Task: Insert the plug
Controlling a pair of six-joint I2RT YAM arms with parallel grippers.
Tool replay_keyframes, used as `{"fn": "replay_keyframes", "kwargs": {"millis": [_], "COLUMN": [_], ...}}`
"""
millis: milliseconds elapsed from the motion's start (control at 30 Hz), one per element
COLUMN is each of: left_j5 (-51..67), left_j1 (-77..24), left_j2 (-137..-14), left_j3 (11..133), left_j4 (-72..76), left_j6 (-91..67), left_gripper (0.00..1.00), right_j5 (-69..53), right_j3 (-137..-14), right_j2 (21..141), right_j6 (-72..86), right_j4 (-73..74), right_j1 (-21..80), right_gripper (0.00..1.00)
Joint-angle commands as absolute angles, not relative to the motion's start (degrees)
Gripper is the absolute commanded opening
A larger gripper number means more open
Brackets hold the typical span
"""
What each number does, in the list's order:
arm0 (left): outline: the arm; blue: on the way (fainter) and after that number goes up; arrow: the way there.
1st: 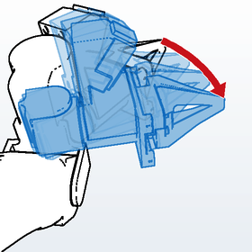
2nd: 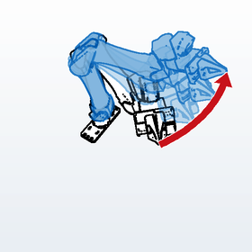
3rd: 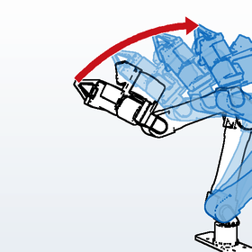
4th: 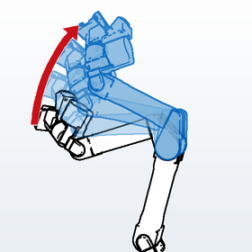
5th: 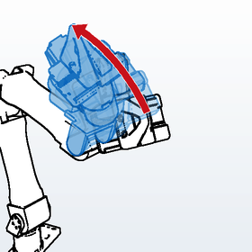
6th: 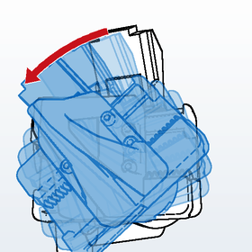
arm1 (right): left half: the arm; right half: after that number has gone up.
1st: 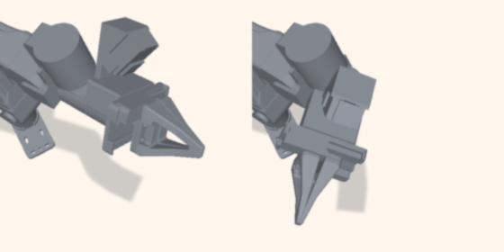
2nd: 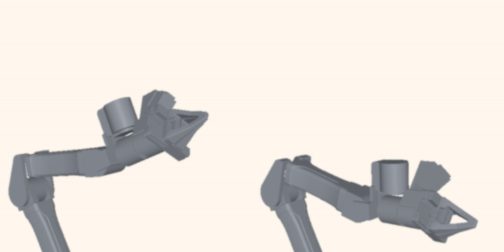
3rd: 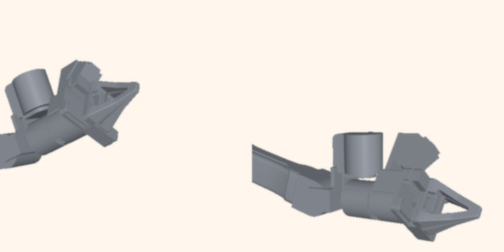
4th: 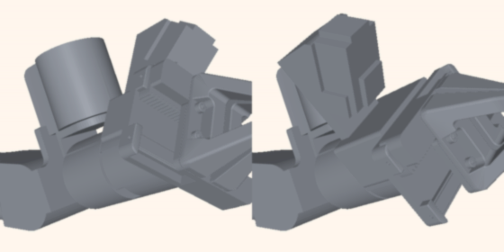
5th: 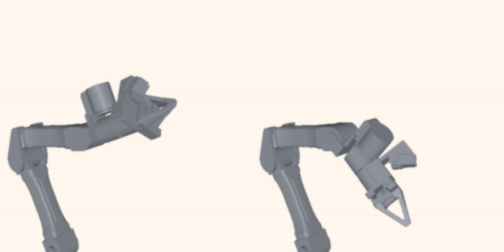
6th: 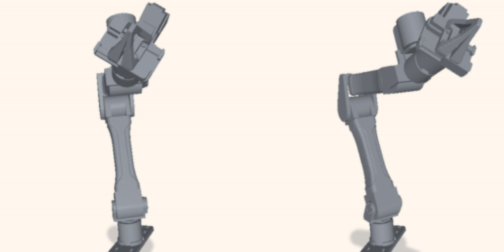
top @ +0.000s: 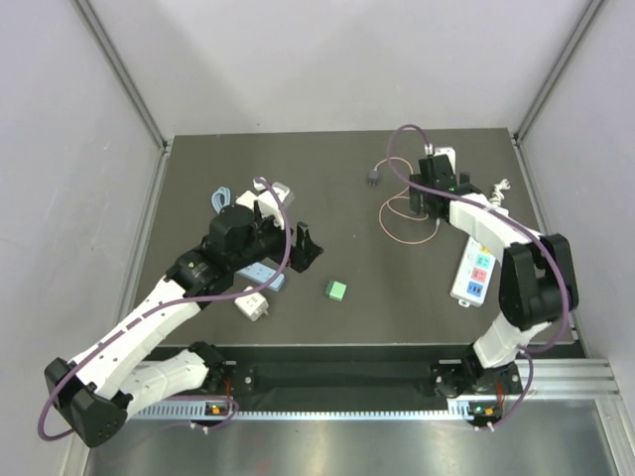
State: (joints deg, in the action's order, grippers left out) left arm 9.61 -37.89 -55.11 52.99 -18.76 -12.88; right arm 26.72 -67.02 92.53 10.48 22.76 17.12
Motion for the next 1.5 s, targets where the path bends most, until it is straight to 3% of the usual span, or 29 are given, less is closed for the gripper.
{"fn": "replay_keyframes", "kwargs": {"millis": [0, 367, 567, 800, 967, 1233, 1300, 1467], "left_j5": [10.72, 10.20, 10.72, 12.57, 13.54, 13.62, 13.80, 15.99], "left_j1": [-37.88, -37.97, -37.97, -37.97, -37.97, -37.97, -38.06, -37.97], "left_j2": [-54.84, -55.37, -55.72, -57.48, -57.66, -57.57, -57.48, -56.87], "left_j3": [52.12, 52.12, 51.77, 52.65, 52.73, 52.21, 52.12, 51.24], "left_j4": [-18.28, -19.07, -18.63, -18.54, -18.54, -18.28, -18.11, -17.06], "left_j6": [-11.95, -11.08, -11.07, -11.25, -11.43, -11.86, -11.95, -11.25], "left_gripper": [0.98, 0.97, 0.96, 0.93, 0.92, 0.91, 0.91, 0.91], "right_j5": [20.93, 17.93, 16.09, 15.82, 16.00, 15.03, 14.85, 9.17], "right_j3": [-72.06, -79.10, -79.01, -78.22, -79.71, -80.86, -81.82, -82.62], "right_j2": [96.31, 108.27, 109.60, 109.33, 110.92, 110.83, 110.74, 106.97], "right_j6": [6.07, 3.78, 4.83, 4.40, 3.69, 3.95, 4.04, 6.67], "right_j4": [17.94, 17.84, 17.40, 17.40, 18.98, 19.51, 20.73, 23.73], "right_j1": [14.51, 10.81, 9.49, 8.96, 8.61, 7.21, 7.12, 7.12], "right_gripper": [0.94, 0.89, 0.87, 0.76, 0.76, 0.59, 0.46, 0.32]}}
